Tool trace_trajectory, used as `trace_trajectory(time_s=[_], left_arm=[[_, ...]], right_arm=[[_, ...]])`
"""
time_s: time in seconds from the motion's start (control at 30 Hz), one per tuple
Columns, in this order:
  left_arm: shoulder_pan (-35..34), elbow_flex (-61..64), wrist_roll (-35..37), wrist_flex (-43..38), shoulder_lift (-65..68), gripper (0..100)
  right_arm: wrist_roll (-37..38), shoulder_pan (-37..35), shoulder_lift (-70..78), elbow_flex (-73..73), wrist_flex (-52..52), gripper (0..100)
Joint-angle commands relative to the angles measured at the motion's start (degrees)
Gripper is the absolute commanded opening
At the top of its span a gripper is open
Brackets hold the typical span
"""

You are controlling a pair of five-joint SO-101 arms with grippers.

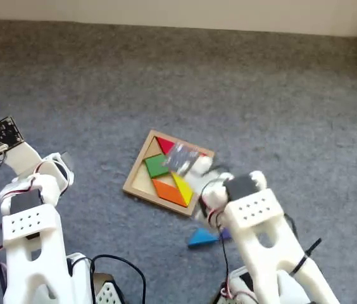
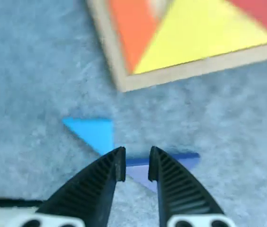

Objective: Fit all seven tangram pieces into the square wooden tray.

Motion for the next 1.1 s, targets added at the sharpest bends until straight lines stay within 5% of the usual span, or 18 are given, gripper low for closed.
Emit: trace_trajectory(time_s=[0.0,0.2,0.43,1.07], left_arm=[[-0.75,-0.22,0.26,-0.88,-1.36,23],[-0.75,-0.22,0.26,-0.88,-1.36,23],[-0.57,-0.13,0.18,-0.88,-1.36,23],[-0.48,-0.13,0.18,-0.88,-1.27,23]], right_arm=[[1.67,-5.23,-2.42,2.24,0.75,13.1],[1.58,-10.77,-2.33,3.56,0.75,33.3],[1.76,-18.33,-2.24,7.78,-2.33,33.4],[7.38,-18.59,-2.15,13.05,-11.56,26.9]])
